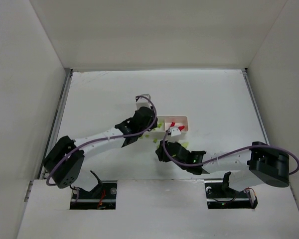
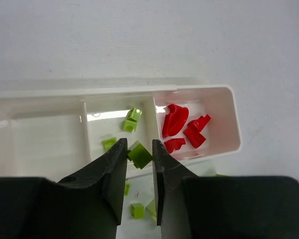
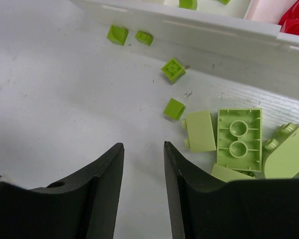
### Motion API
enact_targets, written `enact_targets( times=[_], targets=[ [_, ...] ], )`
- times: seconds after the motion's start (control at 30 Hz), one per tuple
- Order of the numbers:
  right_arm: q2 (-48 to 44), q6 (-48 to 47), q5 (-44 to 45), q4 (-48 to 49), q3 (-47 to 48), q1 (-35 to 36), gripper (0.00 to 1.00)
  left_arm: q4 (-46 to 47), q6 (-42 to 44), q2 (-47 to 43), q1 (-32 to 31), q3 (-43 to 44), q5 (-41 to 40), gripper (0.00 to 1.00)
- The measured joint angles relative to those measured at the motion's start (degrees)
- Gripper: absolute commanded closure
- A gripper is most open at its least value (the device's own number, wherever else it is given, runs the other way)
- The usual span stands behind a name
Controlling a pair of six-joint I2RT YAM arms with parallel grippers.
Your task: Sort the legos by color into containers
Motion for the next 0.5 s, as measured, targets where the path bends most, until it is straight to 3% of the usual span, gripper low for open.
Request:
enact_targets(
  times=[0.07,0.27,0.5],
  targets=[
    [0.6,0.5,0.0,0.3,-0.1,0.2,0.56,0.5,0.7,3.5,0.8,1.6,0.9,0.83],
    [4.9,1.5,0.2,1.5,-0.3,0.3,0.51,0.7,2.6,9.4,2.3,3.3,2.3,0.58],
    [8.6,0.9,0.7,3.2,0.4,-0.2,0.51,1.1,2.8,7.2,4.2,2.8,2.4,0.57]
  ],
)
